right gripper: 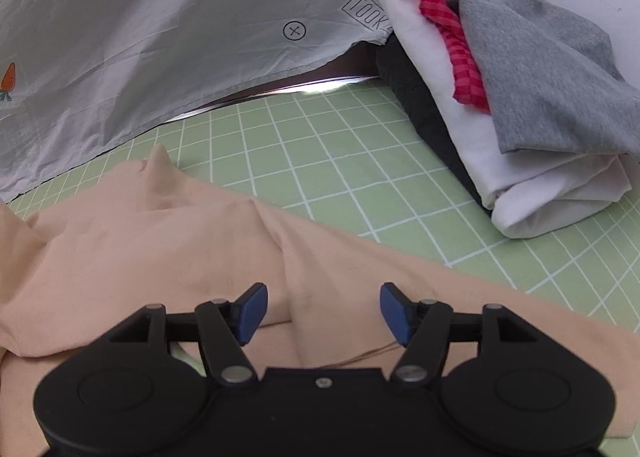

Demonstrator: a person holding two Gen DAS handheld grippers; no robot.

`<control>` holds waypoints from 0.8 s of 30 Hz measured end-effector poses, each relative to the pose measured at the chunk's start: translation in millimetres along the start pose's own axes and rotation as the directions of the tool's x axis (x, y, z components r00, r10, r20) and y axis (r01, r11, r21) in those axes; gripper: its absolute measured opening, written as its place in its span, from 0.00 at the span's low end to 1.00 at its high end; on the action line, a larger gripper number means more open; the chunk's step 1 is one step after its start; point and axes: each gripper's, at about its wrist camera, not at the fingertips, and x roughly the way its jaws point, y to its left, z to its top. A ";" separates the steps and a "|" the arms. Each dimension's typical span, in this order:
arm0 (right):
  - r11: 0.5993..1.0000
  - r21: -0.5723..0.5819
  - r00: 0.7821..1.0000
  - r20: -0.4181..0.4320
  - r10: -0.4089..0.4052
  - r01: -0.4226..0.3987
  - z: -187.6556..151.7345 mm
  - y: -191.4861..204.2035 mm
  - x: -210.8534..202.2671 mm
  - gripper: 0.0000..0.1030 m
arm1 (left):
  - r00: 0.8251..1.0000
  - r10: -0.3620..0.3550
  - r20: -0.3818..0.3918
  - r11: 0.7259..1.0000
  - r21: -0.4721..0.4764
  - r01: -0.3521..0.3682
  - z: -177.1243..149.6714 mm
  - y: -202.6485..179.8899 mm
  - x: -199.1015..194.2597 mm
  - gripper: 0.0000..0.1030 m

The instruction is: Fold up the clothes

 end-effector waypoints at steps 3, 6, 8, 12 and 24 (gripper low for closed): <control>1.000 -0.005 1.000 -0.009 -0.023 0.023 3.5 2.7 8.4 0.62 | 0.998 -0.070 -0.002 0.997 -0.016 0.070 16.0 -9.5 16.3 1.00; 0.998 -0.044 0.999 -0.014 -0.052 0.051 7.5 4.6 13.8 0.51 | 0.996 -0.093 -0.010 0.996 -0.008 0.093 25.3 -17.8 32.4 0.92; 0.996 -0.084 0.999 -0.007 -0.042 0.042 14.7 2.1 14.0 0.26 | 0.993 -0.119 -0.021 0.993 -0.024 0.118 31.5 -18.3 40.7 0.67; 0.993 -0.119 0.999 0.033 -0.022 0.026 35.9 -9.1 10.6 0.03 | 0.986 -0.169 0.004 0.985 -0.042 0.169 44.2 -13.6 42.6 0.08; 0.969 -0.222 0.992 0.088 -0.094 0.112 88.6 15.0 53.8 0.32 | 0.997 0.034 0.073 0.999 -0.001 -0.034 56.1 -3.6 56.8 0.75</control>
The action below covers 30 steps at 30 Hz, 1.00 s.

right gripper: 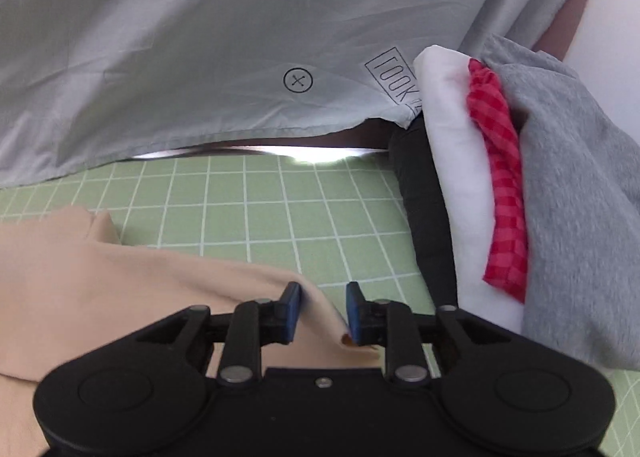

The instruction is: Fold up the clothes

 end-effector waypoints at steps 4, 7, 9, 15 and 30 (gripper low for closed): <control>0.998 0.067 1.000 0.008 0.005 -0.005 -12.3 -3.0 -8.7 0.52 | 1.000 0.026 0.003 0.999 -0.029 -0.026 -5.0 11.3 -9.8 0.85; 0.995 0.103 1.000 -0.017 0.014 -0.012 -21.5 -6.4 -7.7 0.56 | 0.999 0.044 -0.015 0.999 -0.016 -0.045 -11.0 11.8 -7.9 0.86; 0.994 0.106 0.999 -0.032 -0.003 0.007 -25.9 -6.0 -3.7 0.59 | 0.998 0.056 -0.039 0.998 -0.009 -0.056 -12.8 9.5 -1.6 0.86; 0.983 0.185 0.999 -0.043 -0.008 0.016 -27.1 -23.2 11.5 0.72 | 0.992 0.105 -0.065 0.994 0.040 -0.102 -13.6 3.6 16.2 0.87; 0.981 0.173 0.995 -0.025 0.095 -0.089 -16.9 -35.8 37.0 0.03 | 0.993 0.117 -0.029 0.993 0.007 -0.117 -13.0 9.7 17.5 0.98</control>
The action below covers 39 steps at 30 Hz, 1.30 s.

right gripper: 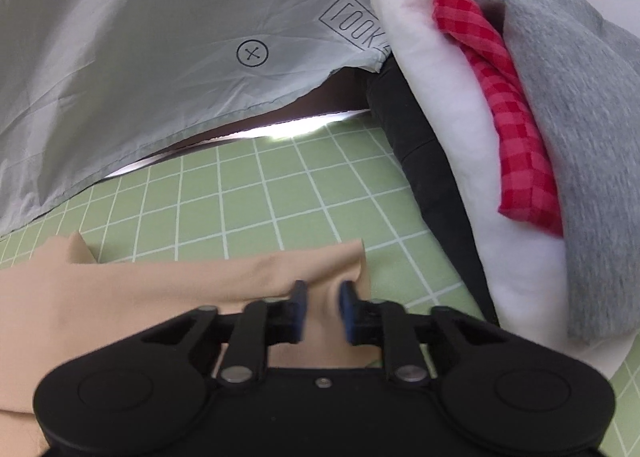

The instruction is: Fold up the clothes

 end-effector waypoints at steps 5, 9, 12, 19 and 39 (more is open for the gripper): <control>0.997 -0.072 0.999 0.046 -0.007 0.011 1.5 8.6 -26.0 0.02 | 0.998 -0.015 0.056 1.000 -0.002 0.015 -7.3 2.4 -39.7 0.98; 0.998 -0.058 0.995 0.096 0.010 -0.004 0.0 9.9 -57.6 0.02 | 0.997 -0.015 0.076 0.999 -0.032 0.018 -21.5 11.3 -71.3 0.98; 0.998 -0.050 0.989 0.146 0.032 -0.025 -5.6 14.5 -90.5 0.02 | 0.997 0.007 0.075 0.999 -0.051 -0.004 -41.0 21.6 -92.8 0.98; 0.986 -0.154 0.967 0.231 0.107 -0.072 -41.1 58.9 -168.1 0.02 | 0.998 0.010 0.061 0.996 -0.085 -0.005 -104.4 40.7 -157.3 0.98; 0.880 -0.400 0.961 -0.005 0.277 -0.256 -228.0 202.1 -279.5 0.02 | 0.998 -0.023 -0.055 1.000 0.017 0.023 -241.1 98.1 -250.9 0.98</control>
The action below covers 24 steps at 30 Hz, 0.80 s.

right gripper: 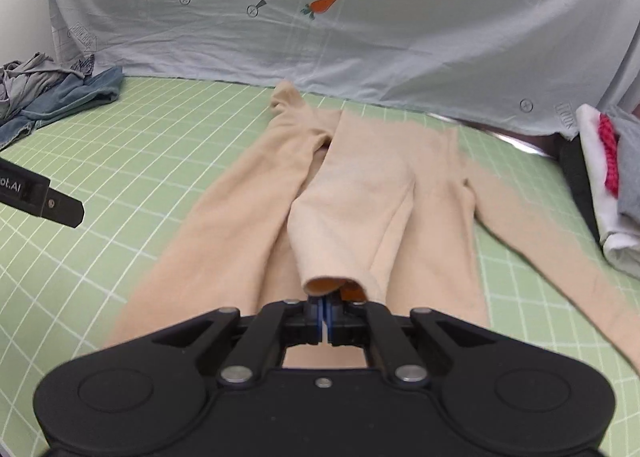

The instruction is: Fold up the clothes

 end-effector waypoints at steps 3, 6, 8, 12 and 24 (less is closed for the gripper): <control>0.999 0.045 1.000 -0.021 0.000 0.001 -7.4 9.8 -1.1 0.02 | 1.000 -0.002 -0.007 1.000 0.025 0.002 -8.7 5.8 -5.1 0.98; 0.997 0.080 0.999 -0.029 -0.014 0.016 -9.8 13.4 -2.3 0.02 | 1.000 -0.007 -0.009 0.999 0.046 0.007 -13.3 10.2 -8.2 0.98; 0.994 0.106 0.999 -0.036 -0.020 0.024 -12.0 15.0 -2.9 0.03 | 1.000 -0.009 -0.010 0.998 0.058 0.010 -14.4 11.7 -9.0 0.98; 0.986 0.162 0.998 -0.050 -0.028 0.036 -16.3 15.5 -6.9 0.08 | 1.000 -0.019 -0.009 0.997 0.075 0.020 -12.7 11.0 -8.6 0.98; 0.950 0.287 0.992 -0.054 -0.115 0.126 -37.0 -25.6 -46.5 0.37 | 0.996 -0.094 -0.012 0.989 0.115 0.095 -11.0 -38.5 -3.3 0.98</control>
